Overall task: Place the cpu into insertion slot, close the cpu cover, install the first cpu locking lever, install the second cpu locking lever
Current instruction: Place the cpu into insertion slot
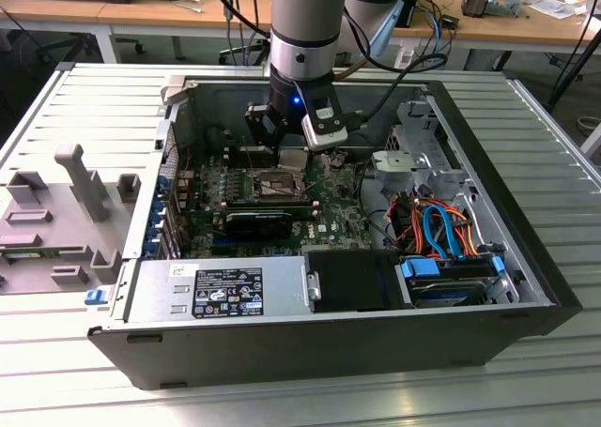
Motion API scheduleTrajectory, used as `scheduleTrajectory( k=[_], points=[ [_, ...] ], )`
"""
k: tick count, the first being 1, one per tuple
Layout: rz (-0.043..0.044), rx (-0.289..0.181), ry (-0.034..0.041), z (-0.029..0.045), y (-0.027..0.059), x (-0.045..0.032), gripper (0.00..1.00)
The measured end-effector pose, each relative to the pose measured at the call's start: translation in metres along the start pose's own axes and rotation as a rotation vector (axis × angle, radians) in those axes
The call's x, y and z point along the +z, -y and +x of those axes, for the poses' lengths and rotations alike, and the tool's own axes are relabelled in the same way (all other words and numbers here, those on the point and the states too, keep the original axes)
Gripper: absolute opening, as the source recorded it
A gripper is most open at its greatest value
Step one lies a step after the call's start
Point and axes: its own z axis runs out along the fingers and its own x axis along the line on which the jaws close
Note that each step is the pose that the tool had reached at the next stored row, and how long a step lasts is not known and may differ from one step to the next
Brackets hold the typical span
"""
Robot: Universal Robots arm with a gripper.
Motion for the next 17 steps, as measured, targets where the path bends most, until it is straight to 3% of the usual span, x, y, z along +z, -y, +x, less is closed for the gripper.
scheduleTrajectory(
  k=[17],
  points=[
    [-0.0002, 0.008, 0.0007, 0.0, 0.0, 0.0, 0.55]
  ],
)
